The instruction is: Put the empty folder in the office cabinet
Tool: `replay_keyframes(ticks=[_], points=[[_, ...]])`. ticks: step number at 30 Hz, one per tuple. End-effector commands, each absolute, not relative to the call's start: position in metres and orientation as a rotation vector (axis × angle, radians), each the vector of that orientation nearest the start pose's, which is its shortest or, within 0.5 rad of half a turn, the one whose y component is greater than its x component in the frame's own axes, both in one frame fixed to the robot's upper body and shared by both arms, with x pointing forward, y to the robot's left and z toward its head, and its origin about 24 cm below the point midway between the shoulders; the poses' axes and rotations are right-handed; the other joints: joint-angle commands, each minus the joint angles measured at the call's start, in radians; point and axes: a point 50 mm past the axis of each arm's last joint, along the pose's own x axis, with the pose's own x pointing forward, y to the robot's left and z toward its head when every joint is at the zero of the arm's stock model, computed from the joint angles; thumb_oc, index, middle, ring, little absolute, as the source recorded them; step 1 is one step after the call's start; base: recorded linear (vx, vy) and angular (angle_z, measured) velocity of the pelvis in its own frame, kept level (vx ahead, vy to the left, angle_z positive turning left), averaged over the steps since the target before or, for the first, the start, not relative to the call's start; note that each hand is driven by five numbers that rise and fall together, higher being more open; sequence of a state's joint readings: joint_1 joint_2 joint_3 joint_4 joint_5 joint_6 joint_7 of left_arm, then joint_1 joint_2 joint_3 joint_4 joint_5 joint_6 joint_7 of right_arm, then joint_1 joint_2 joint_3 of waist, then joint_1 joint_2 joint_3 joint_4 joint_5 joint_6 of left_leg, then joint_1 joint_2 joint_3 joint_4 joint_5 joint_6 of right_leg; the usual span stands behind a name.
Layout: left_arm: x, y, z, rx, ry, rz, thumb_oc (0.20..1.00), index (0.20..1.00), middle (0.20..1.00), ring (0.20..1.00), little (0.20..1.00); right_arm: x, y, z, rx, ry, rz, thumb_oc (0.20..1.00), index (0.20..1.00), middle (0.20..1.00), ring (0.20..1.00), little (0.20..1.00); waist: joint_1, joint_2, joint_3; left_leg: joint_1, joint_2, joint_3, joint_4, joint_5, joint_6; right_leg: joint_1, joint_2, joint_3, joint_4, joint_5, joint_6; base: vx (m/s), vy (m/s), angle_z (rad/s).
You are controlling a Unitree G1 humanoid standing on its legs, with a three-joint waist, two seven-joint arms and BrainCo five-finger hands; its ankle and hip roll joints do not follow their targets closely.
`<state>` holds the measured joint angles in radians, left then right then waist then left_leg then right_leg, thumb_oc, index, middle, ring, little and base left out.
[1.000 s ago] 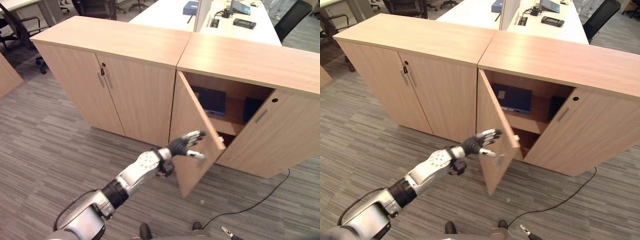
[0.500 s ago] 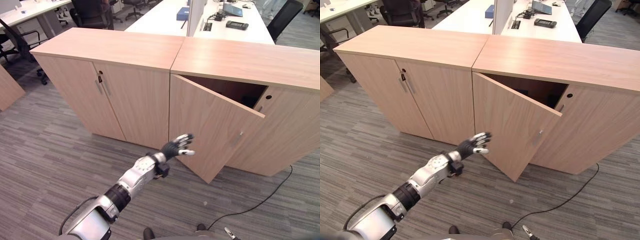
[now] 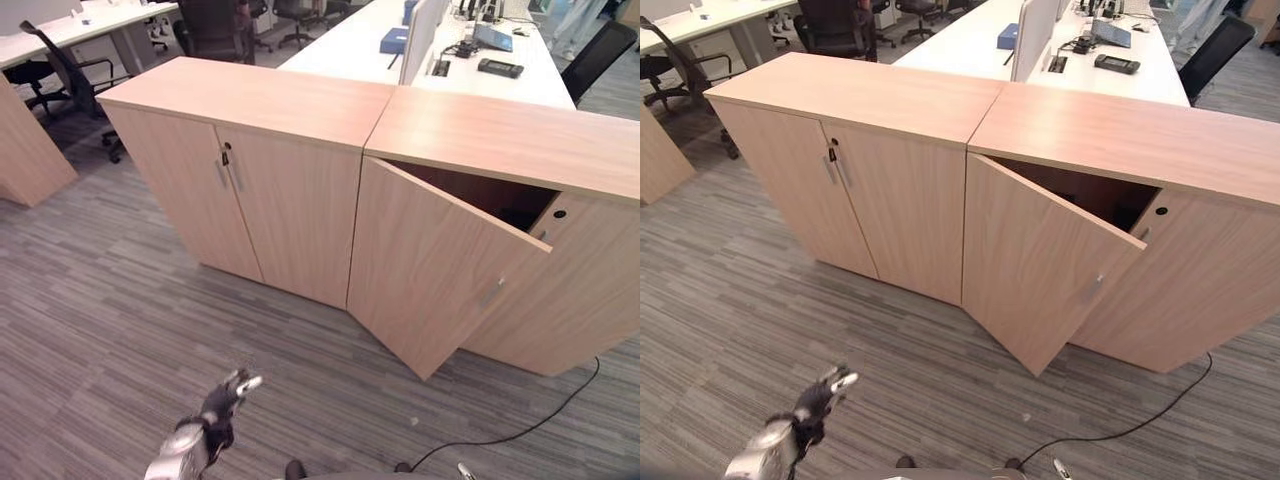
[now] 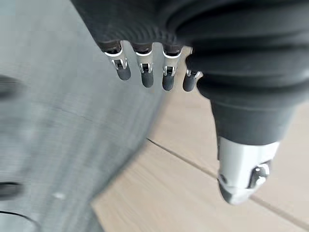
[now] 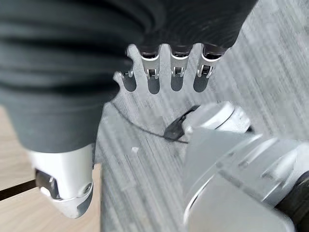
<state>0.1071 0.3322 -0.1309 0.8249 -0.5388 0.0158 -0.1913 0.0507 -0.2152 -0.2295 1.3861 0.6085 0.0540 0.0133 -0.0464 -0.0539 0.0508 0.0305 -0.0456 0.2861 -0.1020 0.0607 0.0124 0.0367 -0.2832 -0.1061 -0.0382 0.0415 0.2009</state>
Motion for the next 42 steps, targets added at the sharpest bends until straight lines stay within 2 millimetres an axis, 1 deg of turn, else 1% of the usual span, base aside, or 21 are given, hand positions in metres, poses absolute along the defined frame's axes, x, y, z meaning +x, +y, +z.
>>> replay_keyframes(ticks=[1, 2, 4, 5, 6, 8, 12, 15, 20, 21, 22, 23, 26, 28, 30, 31, 32, 34, 35, 37, 42], points=[[0.157, 0.241, -0.118, -0.198, 0.797, 0.121, 1.000, 1.000, 1.000, 1.000, 1.000, 0.035, -0.237, -0.171, 0.527, 1.298, -0.724, 1.000, 1.000, 1.000, 1.000, 1.000, 0.009, 0.013, 0.013, 0.001, -0.001, -0.082, 0.015, -0.120, -0.018, -0.153, -0.055, -0.069, -0.029, 0.227, 0.061, -0.07, -0.013, 0.07], [0.153, 0.244, -0.122, -0.178, 0.822, 0.144, 1.000, 1.000, 1.000, 1.000, 1.000, 0.036, -0.237, -0.171, 0.521, 1.297, -0.721, 1.000, 1.000, 1.000, 1.000, 1.000, 0.011, 0.014, 0.018, -0.003, 0.001, -0.082, 0.015, -0.117, -0.019, -0.159, -0.059, -0.072, -0.010, 0.225, 0.061, -0.09, -0.016, 0.10], [0.144, 0.250, -0.131, -0.166, 0.871, 0.228, 1.000, 1.000, 1.000, 1.000, 1.000, 0.038, -0.235, -0.172, 0.518, 1.295, -0.717, 1.000, 1.000, 1.000, 1.000, 1.000, 0.008, 0.016, 0.031, -0.009, 0.006, -0.087, 0.015, -0.111, -0.019, -0.161, -0.048, -0.050, 0.012, 0.181, 0.061, -0.07, -0.020, 0.08], [0.130, 0.257, -0.139, -0.104, 0.947, 0.289, 1.000, 1.000, 1.000, 1.000, 1.000, 0.037, -0.234, -0.172, 0.511, 1.301, -0.729, 1.000, 1.000, 1.000, 1.000, 1.000, 0.011, 0.012, 0.021, -0.010, 0.005, -0.085, 0.015, -0.111, -0.021, -0.152, -0.038, -0.046, 0.003, 0.163, 0.057, 0.00, 0.000, 0.00], [0.130, 0.257, -0.139, -0.103, 0.946, 0.289, 1.000, 1.000, 1.000, 1.000, 1.000, 0.038, -0.234, -0.172, 0.511, 1.300, -0.729, 1.000, 1.000, 1.000, 1.000, 1.000, 0.011, 0.012, 0.022, -0.010, 0.005, -0.085, 0.015, -0.111, -0.021, -0.151, -0.038, -0.046, 0.002, 0.163, 0.057, 0.01, -0.069, -0.04], [0.114, 0.264, -0.145, -0.039, 1.031, 0.336, 1.000, 1.000, 1.000, 1.000, 1.000, 0.035, -0.233, -0.172, 0.492, 1.310, -0.732, 1.000, 1.000, 1.000, 1.000, 1.000, 0.016, 0.002, 0.006, -0.007, 0.009, -0.087, 0.015, -0.113, -0.029, -0.128, -0.026, -0.062, -0.016, 0.150, 0.050, 0.03, -0.094, -0.06], [0.081, 0.267, -0.155, 0.021, 1.199, 0.326, 1.000, 1.000, 1.000, 1.000, 1.000, 0.038, -0.238, -0.171, 0.440, 1.312, -0.706, 1.000, 1.000, 1.000, 1.000, 1.000, 0.015, 0.005, -0.019, 0.002, 0.033, -0.089, 0.015, -0.108, -0.046, -0.098, 0.005, -0.091, -0.042, 0.128, 0.036, 0.04, -0.117, 0.03], [0.062, 0.263, -0.160, 0.060, 1.290, 0.274, 1.000, 1.000, 1.000, 1.000, 1.000, 0.042, -0.244, -0.169, 0.413, 1.302, -0.686, 1.000, 1.000, 1.000, 1.000, 1.000, 0.008, 0.016, -0.032, 0.006, 0.064, -0.091, 0.015, -0.100, -0.062, -0.088, 0.042, -0.088, -0.049, 0.097, 0.016, 0.02, -0.115, -0.02], [0.055, 0.250, -0.165, 0.147, 1.340, 0.168, 1.000, 1.000, 1.000, 1.000, 1.000, 0.048, -0.249, -0.167, 0.353, 1.298, -0.641, 1.000, 1.000, 1.000, 1.000, 1.000, 0.006, 0.031, -0.038, 0.017, 0.121, -0.087, 0.015, -0.082, -0.087, -0.074, 0.104, -0.080, -0.049, 0.051, -0.013, 0.01, -0.130, -0.04], [0.055, 0.250, -0.165, 0.147, 1.340, 0.168, 1.000, 1.000, 1.000, 1.000, 1.000, 0.048, -0.249, -0.167, 0.353, 1.298, -0.641, 1.000, 1.000, 1.000, 1.000, 1.000, 0.006, 0.031, -0.038, 0.017, 0.121, -0.087, 0.015, -0.082, -0.087, -0.074, 0.104, -0.080, -0.049, 0.051, -0.013, 0.00, -0.166, -0.05], [0.054, 0.244, -0.167, 0.155, 1.353, 0.142, 1.000, 1.000, 1.000, 1.000, 1.000, 0.049, -0.248, -0.167, 0.345, 1.301, -0.635, 1.000, 1.000, 1.000, 1.000, 1.000, 0.005, 0.032, -0.039, 0.019, 0.143, -0.089, 0.015, -0.074, -0.097, -0.070, 0.129, -0.075, -0.049, 0.033, -0.023, 0.00, -0.110, -0.07], [0.054, 0.244, -0.167, 0.155, 1.353, 0.142, 1.000, 1.000, 1.000, 1.000, 1.000, 0.049, -0.248, -0.167, 0.345, 1.301, -0.635, 1.000, 1.000, 1.000, 1.000, 1.000, 0.006, 0.033, -0.039, 0.019, 0.144, -0.089, 0.015, -0.074, -0.098, -0.069, 0.130, -0.075, -0.049, 0.033, -0.024, 0.01, -0.214, -0.07], [0.068, 0.236, -0.167, 0.236, 1.315, 0.062, 1.000, 1.000, 1.000, 1.000, 1.000, 0.055, -0.251, -0.166, 0.298, 1.292, -0.596, 1.000, 1.000, 1.000, 1.000, 1.000, 0.003, 0.032, -0.035, 0.027, 0.203, -0.108, 0.032, -0.056, -0.120, -0.042, 0.191, -0.055, -0.049, -0.008, -0.056, 0.01, -0.262, -0.09], [0.072, 0.235, -0.166, 0.239, 1.299, 0.059, 1.000, 1.000, 1.000, 1.000, 1.000, 0.055, -0.252, -0.165, 0.283, 1.293, -0.589, 1.000, 1.000, 1.000, 1.000, 1.000, 0.003, 0.032, -0.028, 0.023, 0.211, -0.113, 0.057, -0.063, -0.122, -0.035, 0.199, -0.051, -0.048, -0.013, -0.063, 0.00, -0.121, -0.03], [0.079, 0.234, -0.165, 0.259, 1.272, 0.055, 1.000, 1.000, 1.000, 1.000, 1.000, 0.057, -0.257, -0.164, 0.254, 1.292, -0.587, 1.000, 1.000, 1.000, 1.000, 1.000, 0.005, 0.030, -0.008, -0.006, 0.222, -0.132, 0.133, -0.078, -0.124, -0.026, 0.206, -0.050, -0.036, -0.024, -0.078, -0.03, -0.134, -0.03], [0.081, 0.234, -0.165, 0.265, 1.265, 0.059, 1.000, 1.000, 1.000, 1.000, 1.000, 0.058, -0.258, -0.163, 0.242, 1.291, -0.586, 1.000, 1.000, 1.000, 1.000, 1.000, 0.009, 0.028, 0.002, -0.020, 0.222, -0.146, 0.162, -0.079, -0.124, -0.025, 0.205, -0.050, -0.030, -0.025, -0.084, -0.06, -0.111, 0.00], [0.085, 0.232, -0.164, 0.270, 1.251, 0.064, 1.000, 1.000, 1.000, 1.000, 1.000, 0.060, -0.261, -0.162, 0.230, 1.285, -0.588, 1.000, 1.000, 1.000, 1.000, 1.000, 0.018, 0.024, 0.018, -0.048, 0.203, -0.179, 0.198, -0.082, -0.118, -0.028, 0.200, -0.053, -0.024, -0.026, -0.090, -0.08, -0.090, -0.03], [0.089, 0.229, -0.164, 0.266, 1.237, 0.065, 1.000, 1.000, 1.000, 1.000, 1.000, 0.062, -0.264, -0.161, 0.217, 1.275, -0.596, 1.000, 1.000, 1.000, 1.000, 1.000, 0.022, 0.019, 0.029, -0.113, 0.126, -0.239, 0.219, -0.093, -0.099, -0.031, 0.200, -0.063, -0.027, -0.022, -0.095, -0.07, -0.050, 0.12], [0.087, 0.228, -0.165, 0.258, 1.245, 0.075, 1.000, 1.000, 1.000, 1.000, 1.000, 0.063, -0.264, -0.161, 0.217, 1.273, -0.601, 1.000, 1.000, 1.000, 1.000, 1.000, 0.018, 0.018, 0.023, -0.113, 0.111, -0.245, 0.200, -0.093, -0.100, -0.032, 0.196, -0.065, -0.027, -0.019, -0.092, 0.02, 0.005, 0.23], [0.079, 0.230, -0.166, 0.241, 1.266, 0.089, 1.000, 1.000, 1.000, 1.000, 1.000, 0.060, -0.261, -0.162, 0.224, 1.278, -0.599, 1.000, 1.000, 1.000, 1.000, 1.000, 0.025, 0.027, 0.011, -0.097, 0.089, -0.255, 0.157, -0.092, -0.078, -0.029, 0.206, -0.062, -0.034, -0.012, -0.092, 0.07, 0.042, -0.01], [0.066, 0.230, -0.169, 0.290, 1.317, 0.039, 1.000, 1.000, 1.000, 1.000, 1.000, 0.056, -0.259, -0.163, 0.229, 1.291, -0.592, 1.000, 1.000, 1.000, 1.000, 1.000, 0.015, 0.042, -0.031, -0.045, 0.076, -0.242, 0.035, -0.058, -0.074, -0.028, 0.215, -0.055, -0.049, -0.014, -0.085, 0.09, 0.062, -0.07]])
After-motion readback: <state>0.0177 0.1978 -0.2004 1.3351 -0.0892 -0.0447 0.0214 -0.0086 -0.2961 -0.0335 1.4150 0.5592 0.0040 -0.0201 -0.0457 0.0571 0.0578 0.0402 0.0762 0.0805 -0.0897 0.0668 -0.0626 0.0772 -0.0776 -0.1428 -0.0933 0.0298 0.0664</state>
